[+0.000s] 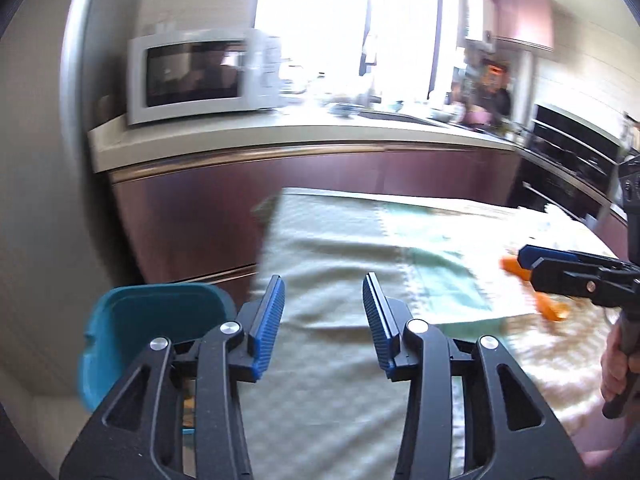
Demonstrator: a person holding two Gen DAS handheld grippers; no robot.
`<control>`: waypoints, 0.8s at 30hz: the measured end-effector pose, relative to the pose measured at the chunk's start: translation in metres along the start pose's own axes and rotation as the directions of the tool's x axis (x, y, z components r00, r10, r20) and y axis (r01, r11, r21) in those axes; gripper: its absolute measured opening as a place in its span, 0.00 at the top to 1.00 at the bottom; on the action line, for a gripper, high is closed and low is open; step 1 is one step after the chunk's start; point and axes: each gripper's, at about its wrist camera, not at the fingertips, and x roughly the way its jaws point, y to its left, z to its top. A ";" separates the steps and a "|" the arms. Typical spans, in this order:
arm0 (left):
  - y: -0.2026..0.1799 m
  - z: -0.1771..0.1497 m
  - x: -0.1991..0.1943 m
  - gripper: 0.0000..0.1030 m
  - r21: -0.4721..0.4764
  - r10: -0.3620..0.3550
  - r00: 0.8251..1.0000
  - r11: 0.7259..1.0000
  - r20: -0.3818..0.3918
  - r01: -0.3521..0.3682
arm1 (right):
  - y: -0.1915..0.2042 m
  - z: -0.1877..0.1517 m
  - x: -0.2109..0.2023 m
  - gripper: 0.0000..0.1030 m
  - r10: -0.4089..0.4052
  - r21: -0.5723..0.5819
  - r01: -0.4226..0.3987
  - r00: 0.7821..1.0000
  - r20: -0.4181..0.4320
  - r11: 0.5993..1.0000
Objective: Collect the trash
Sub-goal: 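Open both tools to drop the wrapper and cup into the bin, then move both open tools back over the trash on the table, then grasp the clear green-labelled packet with the left tool while the right tool grasps the white foam net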
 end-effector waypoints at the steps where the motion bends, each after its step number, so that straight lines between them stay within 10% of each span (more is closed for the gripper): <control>1: -0.015 0.002 0.002 0.59 0.015 -0.037 0.999 0.999 -0.001 0.037 | -0.011 -0.004 -0.014 0.52 -0.031 0.017 0.030 0.999 0.016 0.999; 13: -0.174 -0.011 0.043 0.52 0.138 -0.291 0.947 0.941 -0.133 0.309 | -0.127 -0.033 -0.118 0.46 -0.327 0.219 0.297 0.938 0.115 0.929; 24: -0.231 -0.004 0.085 0.48 0.178 -0.377 0.901 0.892 -0.216 0.416 | -0.171 -0.038 -0.114 0.41 -0.358 0.321 0.308 0.927 0.110 0.896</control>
